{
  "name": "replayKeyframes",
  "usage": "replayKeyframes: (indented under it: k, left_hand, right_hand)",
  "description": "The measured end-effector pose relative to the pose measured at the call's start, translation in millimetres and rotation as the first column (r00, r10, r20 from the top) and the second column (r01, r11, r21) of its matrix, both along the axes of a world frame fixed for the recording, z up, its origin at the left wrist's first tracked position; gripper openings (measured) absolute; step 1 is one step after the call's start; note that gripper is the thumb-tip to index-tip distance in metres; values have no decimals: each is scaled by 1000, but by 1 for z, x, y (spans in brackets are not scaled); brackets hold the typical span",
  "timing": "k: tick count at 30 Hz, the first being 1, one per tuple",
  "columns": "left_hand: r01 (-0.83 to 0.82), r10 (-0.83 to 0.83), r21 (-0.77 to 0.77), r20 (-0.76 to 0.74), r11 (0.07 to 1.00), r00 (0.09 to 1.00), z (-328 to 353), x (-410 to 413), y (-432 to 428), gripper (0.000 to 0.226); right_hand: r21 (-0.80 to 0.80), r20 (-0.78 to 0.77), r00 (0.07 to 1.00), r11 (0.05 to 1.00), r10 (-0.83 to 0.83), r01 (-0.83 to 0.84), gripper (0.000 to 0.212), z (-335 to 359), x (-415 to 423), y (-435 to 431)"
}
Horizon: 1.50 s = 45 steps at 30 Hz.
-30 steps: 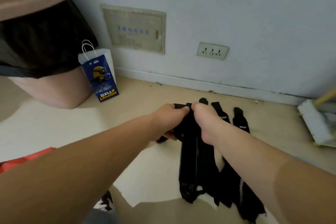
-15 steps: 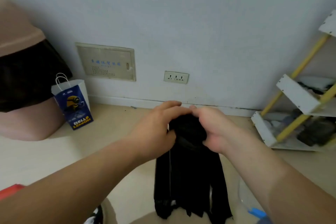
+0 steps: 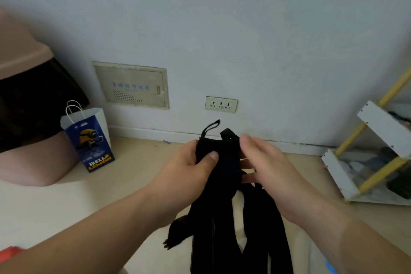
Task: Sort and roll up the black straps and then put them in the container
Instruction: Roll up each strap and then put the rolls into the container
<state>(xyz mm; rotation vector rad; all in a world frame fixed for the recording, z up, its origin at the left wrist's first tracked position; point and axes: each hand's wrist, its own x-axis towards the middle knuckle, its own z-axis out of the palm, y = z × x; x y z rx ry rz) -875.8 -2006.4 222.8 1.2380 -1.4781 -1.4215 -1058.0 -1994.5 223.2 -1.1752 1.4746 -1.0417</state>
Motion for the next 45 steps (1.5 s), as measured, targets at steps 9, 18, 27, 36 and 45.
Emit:
replayKeyframes:
  k: [9, 18, 27, 36, 45]
  left_hand:
    - [12, -5, 134, -57, 991, 998, 0, -2, -1, 28]
    - [-102, 101, 87, 9, 991, 995, -5, 4, -6, 22]
    - [-42, 42, -53, 2, 998, 999, -1, 12, -1, 27]
    - [-1, 7, -182, 32, 983, 999, -8, 16, -3, 18]
    - [124, -19, -397, 259, 909, 966, -5, 17, -4, 38]
  right_hand:
    - [-79, 146, 986, 993, -79, 92, 17, -2, 12, -9]
    - [-36, 174, 980, 994, -96, 104, 18, -4, 17, -7]
    - [-8, 186, 981, 999, -44, 46, 20, -6, 18, -5]
    - [-56, 53, 996, 996, 68, -65, 28, -8, 17, -3]
    - [-126, 5, 995, 987, 102, -100, 33, -6, 21, 0]
